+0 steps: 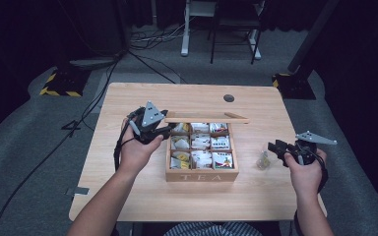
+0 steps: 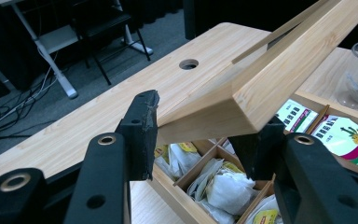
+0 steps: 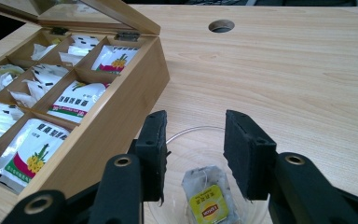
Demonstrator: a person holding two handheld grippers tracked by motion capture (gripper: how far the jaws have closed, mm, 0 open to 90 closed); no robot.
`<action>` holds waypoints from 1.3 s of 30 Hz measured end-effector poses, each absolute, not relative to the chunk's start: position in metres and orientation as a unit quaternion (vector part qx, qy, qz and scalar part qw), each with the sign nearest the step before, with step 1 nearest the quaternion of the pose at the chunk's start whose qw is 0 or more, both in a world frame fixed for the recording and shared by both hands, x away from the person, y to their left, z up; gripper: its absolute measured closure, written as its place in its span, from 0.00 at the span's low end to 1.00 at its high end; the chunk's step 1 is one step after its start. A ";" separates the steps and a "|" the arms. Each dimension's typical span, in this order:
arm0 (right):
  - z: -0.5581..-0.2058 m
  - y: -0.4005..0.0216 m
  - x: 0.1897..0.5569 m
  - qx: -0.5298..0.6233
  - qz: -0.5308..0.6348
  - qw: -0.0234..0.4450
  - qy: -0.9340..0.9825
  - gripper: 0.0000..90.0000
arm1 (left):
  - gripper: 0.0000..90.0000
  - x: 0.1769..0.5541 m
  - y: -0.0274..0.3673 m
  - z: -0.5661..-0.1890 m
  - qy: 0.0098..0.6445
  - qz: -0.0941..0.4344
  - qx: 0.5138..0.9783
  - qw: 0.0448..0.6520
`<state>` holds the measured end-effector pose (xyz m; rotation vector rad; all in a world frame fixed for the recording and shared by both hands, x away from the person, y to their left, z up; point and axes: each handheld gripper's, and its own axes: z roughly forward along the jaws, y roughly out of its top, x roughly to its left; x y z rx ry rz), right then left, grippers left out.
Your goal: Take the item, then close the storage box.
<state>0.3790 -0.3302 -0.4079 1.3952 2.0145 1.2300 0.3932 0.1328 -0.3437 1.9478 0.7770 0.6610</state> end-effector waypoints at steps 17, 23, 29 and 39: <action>-0.400 -0.355 0.373 0.515 0.426 0.223 0.709 0.59 | 0.59 0.389 0.131 -0.345 0.314 0.269 0.796 0.443; -0.403 -0.366 0.370 0.526 0.418 0.222 0.707 0.59 | 0.59 0.385 0.131 -0.347 0.314 0.266 0.800 0.437; -0.407 -0.377 0.368 0.533 0.404 0.233 0.706 0.59 | 0.59 0.378 0.130 -0.349 0.315 0.268 0.804 0.428; -0.418 -0.399 0.363 0.555 0.394 0.241 0.692 0.59 | 0.58 0.368 0.128 -0.356 0.316 0.267 0.812 0.412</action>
